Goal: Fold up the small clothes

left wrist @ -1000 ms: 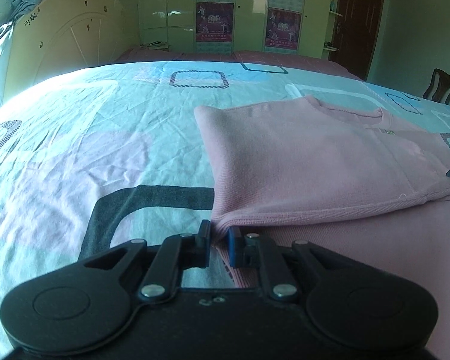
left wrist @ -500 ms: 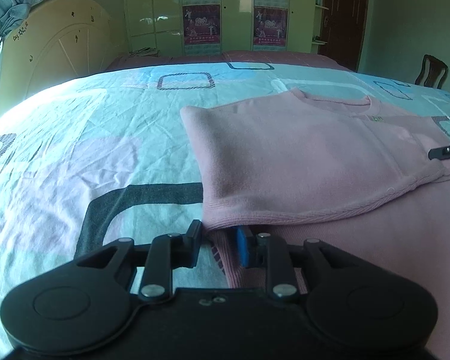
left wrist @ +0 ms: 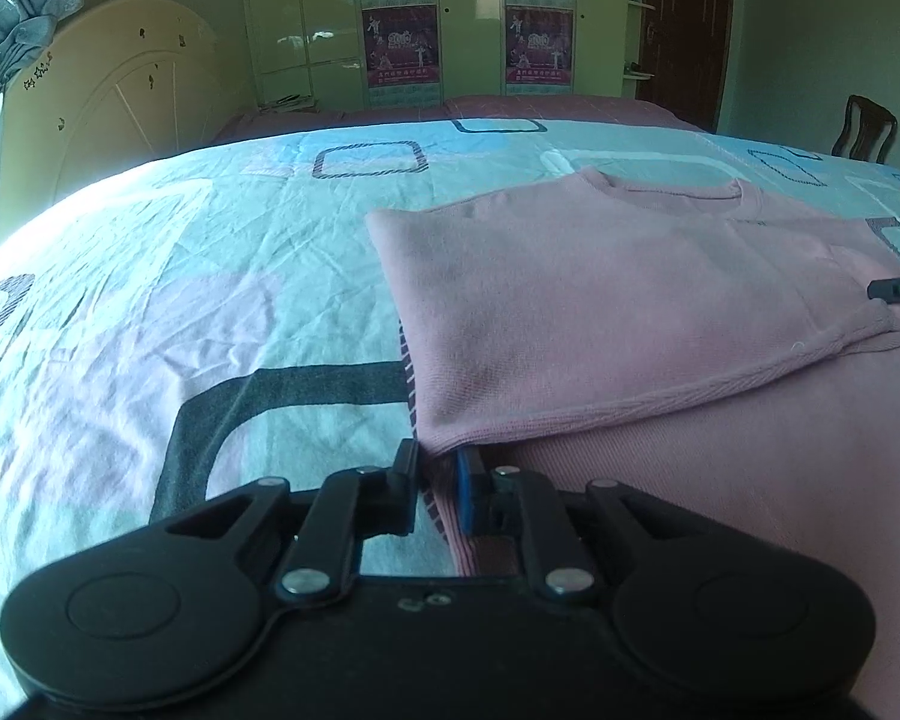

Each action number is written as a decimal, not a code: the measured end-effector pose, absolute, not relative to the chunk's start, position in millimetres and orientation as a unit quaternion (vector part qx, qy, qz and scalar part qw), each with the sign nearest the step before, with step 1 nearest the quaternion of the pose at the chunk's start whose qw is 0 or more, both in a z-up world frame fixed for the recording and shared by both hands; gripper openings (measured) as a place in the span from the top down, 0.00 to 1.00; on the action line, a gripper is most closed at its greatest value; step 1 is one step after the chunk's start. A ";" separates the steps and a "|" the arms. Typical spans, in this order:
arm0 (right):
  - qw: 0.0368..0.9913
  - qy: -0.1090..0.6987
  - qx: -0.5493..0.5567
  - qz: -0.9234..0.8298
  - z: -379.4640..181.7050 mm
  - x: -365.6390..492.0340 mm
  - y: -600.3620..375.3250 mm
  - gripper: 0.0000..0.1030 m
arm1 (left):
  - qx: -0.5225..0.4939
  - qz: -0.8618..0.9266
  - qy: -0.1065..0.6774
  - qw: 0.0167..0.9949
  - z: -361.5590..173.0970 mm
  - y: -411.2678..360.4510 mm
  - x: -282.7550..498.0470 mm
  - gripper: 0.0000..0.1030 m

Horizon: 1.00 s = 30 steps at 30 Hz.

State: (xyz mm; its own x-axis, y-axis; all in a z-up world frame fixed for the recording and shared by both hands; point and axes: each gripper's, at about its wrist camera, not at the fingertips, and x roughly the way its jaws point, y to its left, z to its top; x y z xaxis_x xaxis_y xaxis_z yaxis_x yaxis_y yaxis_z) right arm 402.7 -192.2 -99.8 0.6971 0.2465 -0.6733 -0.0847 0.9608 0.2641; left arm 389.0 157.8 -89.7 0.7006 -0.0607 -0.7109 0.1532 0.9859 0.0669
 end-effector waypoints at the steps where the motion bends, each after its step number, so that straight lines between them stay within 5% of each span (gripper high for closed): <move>1: 0.917 0.372 0.111 0.091 -103.0 399.1 -193.1 0.96 | 0.062 -0.061 0.384 0.919 -89.2 158.0 389.0 0.86; 2: 0.917 0.371 0.113 0.089 -103.2 397.8 -193.2 0.95 | 0.062 -0.064 0.386 0.918 -88.6 159.2 388.7 0.84; 6: 0.927 0.351 0.124 0.046 -82.7 387.9 -202.8 0.88 | 0.050 -0.067 0.380 0.921 -73.1 173.3 374.2 0.49; 11: 0.929 0.338 0.110 0.106 -56.3 374.1 -177.4 0.86 | 0.018 -0.084 0.318 0.944 -50.9 164.7 366.1 0.49; 20: 0.897 0.412 0.002 0.159 -82.0 376.6 -115.9 0.86 | 0.080 -0.136 0.385 0.909 -90.5 105.1 396.9 0.48; 30: 0.909 0.392 0.066 0.126 -72.7 399.9 -147.0 0.85 | 0.035 -0.144 0.371 0.917 -79.4 116.9 421.3 0.44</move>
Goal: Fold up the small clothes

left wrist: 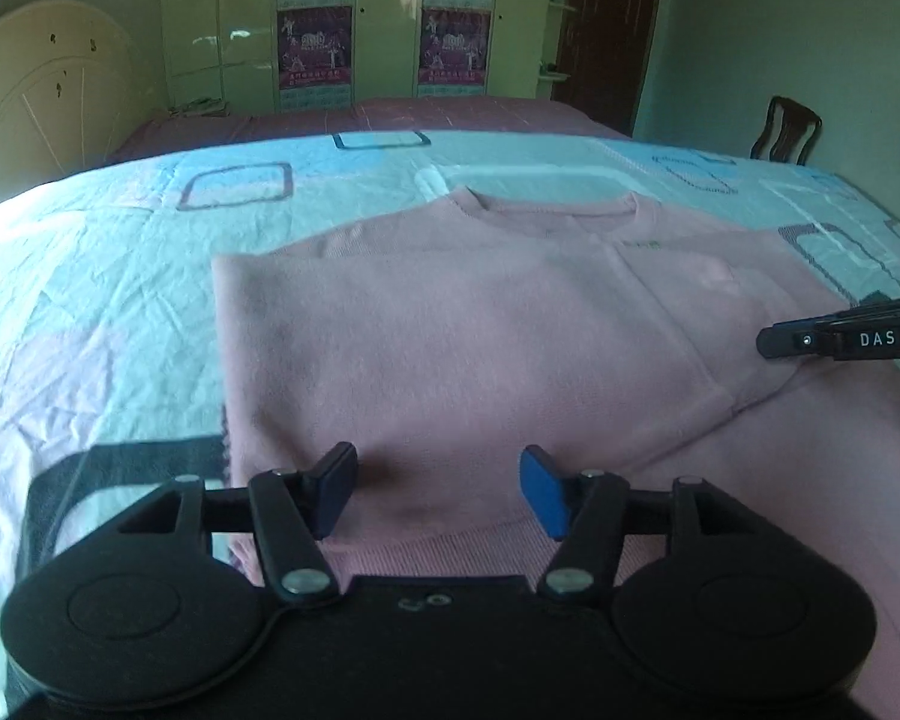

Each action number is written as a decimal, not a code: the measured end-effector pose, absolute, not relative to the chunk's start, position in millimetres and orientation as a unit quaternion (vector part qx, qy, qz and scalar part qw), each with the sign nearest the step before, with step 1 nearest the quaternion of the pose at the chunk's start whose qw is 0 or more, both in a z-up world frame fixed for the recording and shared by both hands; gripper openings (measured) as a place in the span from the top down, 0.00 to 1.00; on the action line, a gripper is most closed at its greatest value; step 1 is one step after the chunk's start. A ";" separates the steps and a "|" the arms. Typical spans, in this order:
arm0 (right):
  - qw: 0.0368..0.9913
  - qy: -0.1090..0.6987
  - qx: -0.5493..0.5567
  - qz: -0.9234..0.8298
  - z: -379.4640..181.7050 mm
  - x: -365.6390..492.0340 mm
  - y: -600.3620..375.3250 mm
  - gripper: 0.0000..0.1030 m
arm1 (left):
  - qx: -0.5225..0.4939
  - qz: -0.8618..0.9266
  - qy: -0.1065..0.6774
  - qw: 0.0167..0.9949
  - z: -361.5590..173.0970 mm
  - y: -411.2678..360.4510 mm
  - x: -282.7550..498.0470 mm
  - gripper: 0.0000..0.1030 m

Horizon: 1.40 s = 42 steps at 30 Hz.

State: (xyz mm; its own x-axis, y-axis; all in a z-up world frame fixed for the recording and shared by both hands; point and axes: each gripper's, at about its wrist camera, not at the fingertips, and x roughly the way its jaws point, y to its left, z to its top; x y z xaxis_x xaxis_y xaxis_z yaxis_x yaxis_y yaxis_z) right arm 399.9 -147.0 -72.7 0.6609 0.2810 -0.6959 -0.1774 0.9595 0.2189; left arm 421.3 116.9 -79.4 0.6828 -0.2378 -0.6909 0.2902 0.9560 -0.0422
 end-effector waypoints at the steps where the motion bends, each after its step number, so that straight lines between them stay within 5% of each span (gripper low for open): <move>1: 0.915 0.379 0.073 0.120 -67.1 403.6 -151.7 0.85 | 0.033 -0.141 0.363 0.921 -76.4 123.0 429.3 0.44; 11: 0.905 0.413 0.077 0.070 -88.4 487.1 -183.9 0.84 | 0.023 -0.096 0.388 0.916 -96.6 162.5 562.2 0.42; 14: 0.914 0.400 0.049 0.041 -76.2 481.2 -180.0 0.51 | 0.010 -0.065 0.389 0.919 -86.8 170.9 555.2 0.44; 15: 0.919 0.388 0.052 0.050 -72.2 477.2 -175.3 0.49 | -0.004 -0.074 0.378 0.923 -81.4 169.6 545.6 0.44; 23: 0.905 0.379 0.023 0.193 -73.3 452.5 -94.0 0.49 | 0.027 -0.140 0.336 0.931 -78.3 92.3 474.4 0.44; 28: 0.911 0.391 0.033 0.129 -86.6 441.4 -137.7 0.51 | 0.032 -0.099 0.355 0.929 -93.2 126.1 452.1 0.44; 29: 0.911 0.393 0.051 0.116 -85.9 438.5 -151.9 0.58 | 0.023 -0.101 0.353 0.930 -93.5 136.4 445.6 0.44; 42: 0.910 0.407 0.045 0.068 -84.7 408.3 -156.4 0.59 | 0.059 -0.106 0.362 0.924 -91.5 130.8 417.2 0.43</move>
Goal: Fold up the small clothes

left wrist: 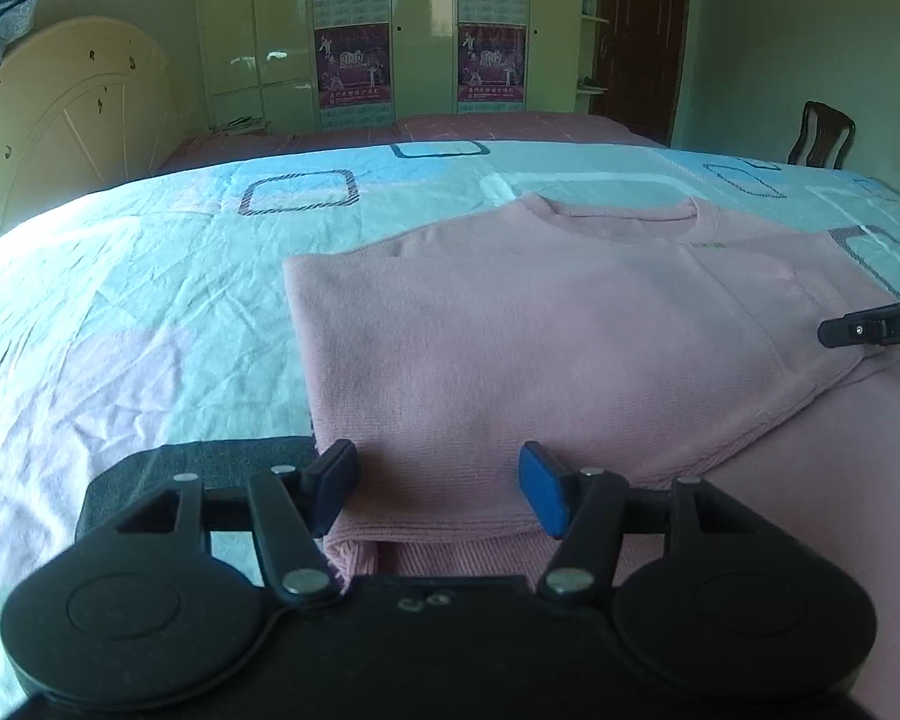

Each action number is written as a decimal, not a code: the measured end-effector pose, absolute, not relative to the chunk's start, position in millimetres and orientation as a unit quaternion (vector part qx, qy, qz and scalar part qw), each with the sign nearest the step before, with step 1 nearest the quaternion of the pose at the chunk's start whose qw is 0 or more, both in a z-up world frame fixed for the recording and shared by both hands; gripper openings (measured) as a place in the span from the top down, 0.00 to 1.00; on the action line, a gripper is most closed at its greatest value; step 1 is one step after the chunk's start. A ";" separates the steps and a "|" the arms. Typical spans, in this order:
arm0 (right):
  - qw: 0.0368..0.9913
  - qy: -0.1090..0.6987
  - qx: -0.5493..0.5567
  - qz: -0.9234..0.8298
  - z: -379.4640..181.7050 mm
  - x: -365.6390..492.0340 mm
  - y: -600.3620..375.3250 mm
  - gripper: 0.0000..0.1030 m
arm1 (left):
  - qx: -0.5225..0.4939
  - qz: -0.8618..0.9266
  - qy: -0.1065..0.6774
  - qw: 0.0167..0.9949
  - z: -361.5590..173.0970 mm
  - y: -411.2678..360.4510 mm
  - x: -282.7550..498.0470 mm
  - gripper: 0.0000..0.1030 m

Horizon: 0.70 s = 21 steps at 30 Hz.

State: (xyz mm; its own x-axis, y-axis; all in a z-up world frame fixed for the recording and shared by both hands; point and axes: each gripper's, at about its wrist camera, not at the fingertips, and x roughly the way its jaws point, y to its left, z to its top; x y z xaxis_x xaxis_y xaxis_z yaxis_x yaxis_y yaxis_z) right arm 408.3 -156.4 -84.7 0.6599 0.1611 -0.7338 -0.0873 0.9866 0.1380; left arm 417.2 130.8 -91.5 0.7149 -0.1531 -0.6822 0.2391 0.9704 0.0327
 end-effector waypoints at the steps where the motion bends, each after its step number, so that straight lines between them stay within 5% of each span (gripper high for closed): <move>1: 0.910 0.407 0.047 0.062 -81.2 405.7 -155.4 0.58 | 0.059 -0.107 0.364 0.923 -91.0 131.1 417.5 0.43; 21: 0.913 0.389 0.116 0.022 -44.7 308.7 -200.5 0.58 | 0.075 -0.103 0.363 0.923 -77.9 157.9 358.4 0.37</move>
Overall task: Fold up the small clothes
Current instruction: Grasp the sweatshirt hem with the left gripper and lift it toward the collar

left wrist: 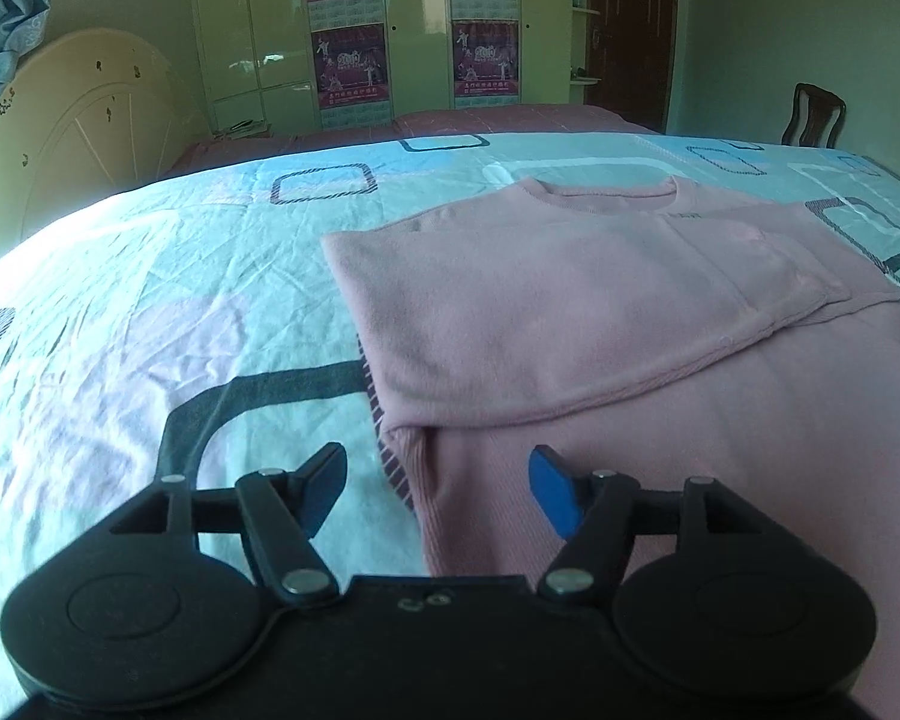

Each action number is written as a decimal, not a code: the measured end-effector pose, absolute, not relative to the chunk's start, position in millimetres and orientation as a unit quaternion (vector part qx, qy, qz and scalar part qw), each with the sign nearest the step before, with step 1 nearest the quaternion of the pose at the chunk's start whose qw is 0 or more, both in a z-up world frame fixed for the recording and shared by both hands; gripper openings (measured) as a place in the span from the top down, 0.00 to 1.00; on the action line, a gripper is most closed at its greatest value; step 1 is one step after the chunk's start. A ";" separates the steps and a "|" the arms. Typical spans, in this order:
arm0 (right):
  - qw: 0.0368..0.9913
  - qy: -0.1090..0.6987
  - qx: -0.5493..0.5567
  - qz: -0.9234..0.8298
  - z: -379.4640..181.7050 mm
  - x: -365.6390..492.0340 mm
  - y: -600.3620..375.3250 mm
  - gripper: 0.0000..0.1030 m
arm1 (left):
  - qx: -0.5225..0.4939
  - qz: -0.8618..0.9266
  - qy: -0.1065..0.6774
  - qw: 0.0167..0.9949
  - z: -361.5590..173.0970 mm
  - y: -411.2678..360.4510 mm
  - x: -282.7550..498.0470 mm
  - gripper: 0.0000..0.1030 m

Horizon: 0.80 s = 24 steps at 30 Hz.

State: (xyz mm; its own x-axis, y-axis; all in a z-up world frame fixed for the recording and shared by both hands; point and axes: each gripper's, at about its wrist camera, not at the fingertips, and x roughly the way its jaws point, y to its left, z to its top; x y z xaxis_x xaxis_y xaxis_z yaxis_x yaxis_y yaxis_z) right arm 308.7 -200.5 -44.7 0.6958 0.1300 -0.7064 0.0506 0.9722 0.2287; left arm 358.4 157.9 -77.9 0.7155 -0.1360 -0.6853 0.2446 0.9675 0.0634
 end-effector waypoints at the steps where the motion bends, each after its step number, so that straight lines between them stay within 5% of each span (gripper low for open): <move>1: 0.912 0.390 0.122 0.017 -44.6 301.9 -208.6 0.58 | 0.071 -0.101 0.359 0.925 -77.0 162.8 348.2 0.37; 3: 0.910 0.390 0.138 0.006 -44.7 285.4 -227.7 0.58 | 0.064 -0.093 0.358 0.927 -76.1 170.7 330.2 0.41; 4: 0.910 0.390 0.143 0.002 -44.5 277.2 -236.5 0.58 | 0.056 -0.091 0.354 0.929 -75.0 175.4 319.8 0.52; 5: 0.909 0.389 0.146 0.001 -44.0 270.1 -243.4 0.58 | 0.048 -0.091 0.353 0.930 -74.2 179.3 310.6 0.70; 6: 0.909 0.390 0.146 0.001 -43.2 262.9 -249.0 0.58 | 0.042 -0.084 0.358 0.929 -73.3 181.4 303.4 0.98; 9: 0.911 0.383 0.152 0.010 -37.1 236.0 -263.7 0.58 | 0.024 -0.055 0.344 0.937 -65.4 183.8 273.6 0.99; 11: 0.913 0.378 0.154 0.016 -33.5 214.5 -271.1 0.58 | 0.006 -0.043 0.339 0.940 -59.4 181.6 254.6 0.84; 13: 0.913 0.376 0.158 0.019 -32.5 195.0 -279.2 0.58 | 0.001 -0.021 0.334 0.942 -55.5 175.9 236.4 0.05; 15: 0.909 0.380 0.168 0.022 -35.1 175.0 -290.1 0.55 | 0.003 -0.014 0.319 0.948 -51.5 168.5 216.3 0.01; 17: 0.904 0.387 0.180 0.028 -39.7 157.2 -302.1 0.37 | 0.008 -0.025 0.332 0.943 -51.0 161.4 201.0 0.01; 22: 0.889 0.402 0.214 0.048 -51.4 123.5 -324.3 0.36 | -0.013 -0.042 0.361 0.931 -56.6 151.1 165.1 0.03; 24: 0.881 0.406 0.234 0.064 -56.6 115.3 -329.8 0.36 | -0.040 -0.045 0.381 0.923 -63.9 152.6 155.1 0.14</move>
